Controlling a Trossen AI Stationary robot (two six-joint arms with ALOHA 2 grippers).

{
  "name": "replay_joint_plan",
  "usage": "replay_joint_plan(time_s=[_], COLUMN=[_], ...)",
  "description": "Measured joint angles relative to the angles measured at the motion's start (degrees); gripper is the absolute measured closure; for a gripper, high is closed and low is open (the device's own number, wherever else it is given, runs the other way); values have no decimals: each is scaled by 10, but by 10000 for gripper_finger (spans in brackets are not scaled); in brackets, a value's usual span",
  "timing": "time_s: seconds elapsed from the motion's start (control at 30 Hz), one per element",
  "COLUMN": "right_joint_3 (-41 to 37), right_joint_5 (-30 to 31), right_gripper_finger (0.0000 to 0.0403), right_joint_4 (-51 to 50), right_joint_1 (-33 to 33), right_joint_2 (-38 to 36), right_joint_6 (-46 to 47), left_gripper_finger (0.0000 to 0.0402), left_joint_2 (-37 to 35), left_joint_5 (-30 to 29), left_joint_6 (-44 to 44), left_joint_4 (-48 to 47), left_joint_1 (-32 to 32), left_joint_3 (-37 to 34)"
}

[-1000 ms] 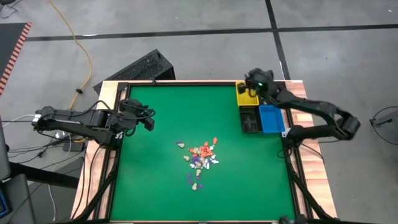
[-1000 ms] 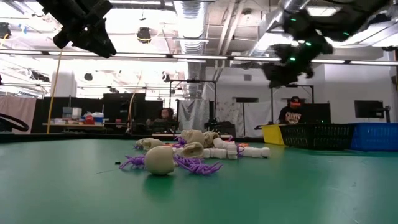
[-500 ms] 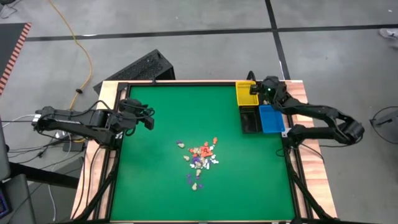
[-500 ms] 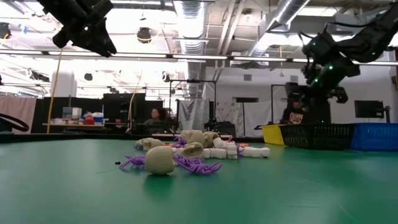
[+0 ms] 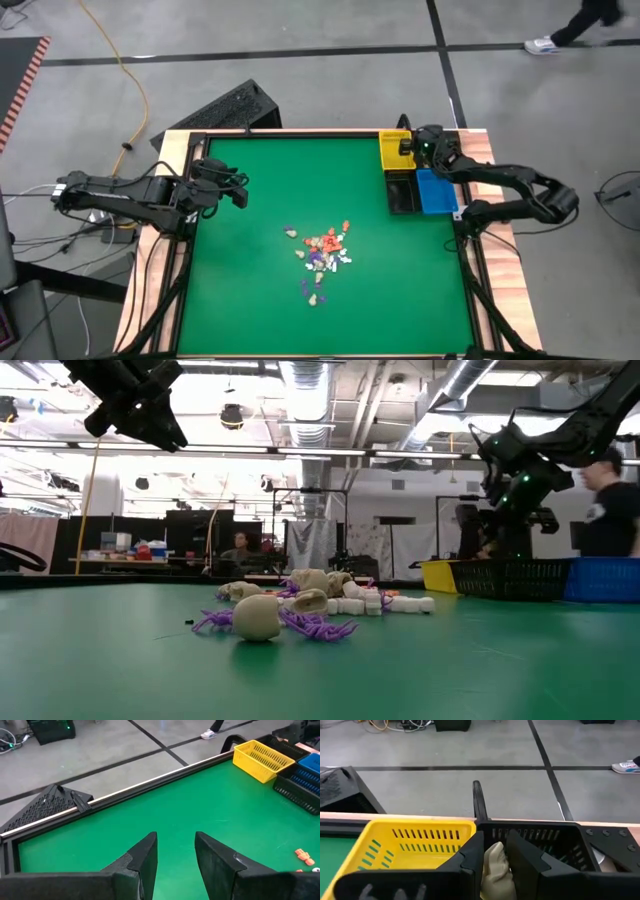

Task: Sort Halloween decoration
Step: Put the gray skull toy into the top black basket

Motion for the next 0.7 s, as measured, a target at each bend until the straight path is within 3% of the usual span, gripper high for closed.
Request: replay_joint_plan(time_s=[0.17, 0.47, 0.7], right_joint_3=[0, 0, 20], right_joint_5=[0, -2, -90], right_gripper_finger=[279, 191, 189], right_joint_4=[0, 13, 106], right_joint_1=[0, 0, 31], right_joint_2=[8, 8, -6], right_joint_6=[-3, -3, -53], left_gripper_finger=[280, 280, 280], left_joint_2=[0, 0, 0], left_joint_5=[0, -5, -7], left_joint_6=[-1, -1, -1], left_joint_4=[0, 1, 1], left_joint_1=[0, 0, 0], left_joint_3=[0, 0, 0])
